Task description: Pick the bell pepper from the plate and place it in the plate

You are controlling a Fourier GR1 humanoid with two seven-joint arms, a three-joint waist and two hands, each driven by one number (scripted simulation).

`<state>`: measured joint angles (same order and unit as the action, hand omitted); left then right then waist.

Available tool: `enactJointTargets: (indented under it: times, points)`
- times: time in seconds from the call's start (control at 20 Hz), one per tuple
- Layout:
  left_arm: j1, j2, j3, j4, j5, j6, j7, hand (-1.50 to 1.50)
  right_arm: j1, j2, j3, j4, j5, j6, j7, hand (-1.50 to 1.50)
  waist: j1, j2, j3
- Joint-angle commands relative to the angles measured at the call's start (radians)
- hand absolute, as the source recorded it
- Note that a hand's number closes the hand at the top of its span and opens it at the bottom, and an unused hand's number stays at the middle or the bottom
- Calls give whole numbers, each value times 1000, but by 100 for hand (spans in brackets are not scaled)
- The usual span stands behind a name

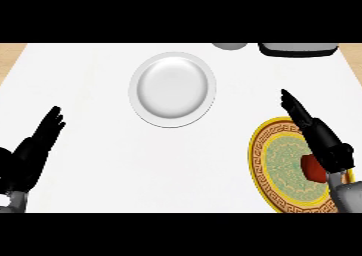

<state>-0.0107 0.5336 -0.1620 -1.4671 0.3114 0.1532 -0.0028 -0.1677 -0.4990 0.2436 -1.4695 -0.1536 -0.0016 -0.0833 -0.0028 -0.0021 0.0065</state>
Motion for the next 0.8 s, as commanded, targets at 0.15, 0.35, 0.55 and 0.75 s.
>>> enactJointTargets:
  times: [0.15, 0.35, 0.55, 0.75]
  points:
    - [-30, -46, 1, 22, -37, 14, -60, 0, -73, 137, -180, 49, -55, -276, 175, 150, -5, 4, -8]
    - [-5, -61, -8, 23, -35, 15, -79, 0, -42, -99, -197, 143, 296, -504, 198, 150, -37, 10, -27]
    - [-21, -91, -13, 45, -31, 2, -108, 0, -27, 217, -216, 105, 334, -871, 102, -150, -9, 4, -9]
    - [-34, -126, -8, 120, -53, -11, -175, 0, 66, 344, -114, 118, 472, -1021, 7, -150, -3, 4, -8]
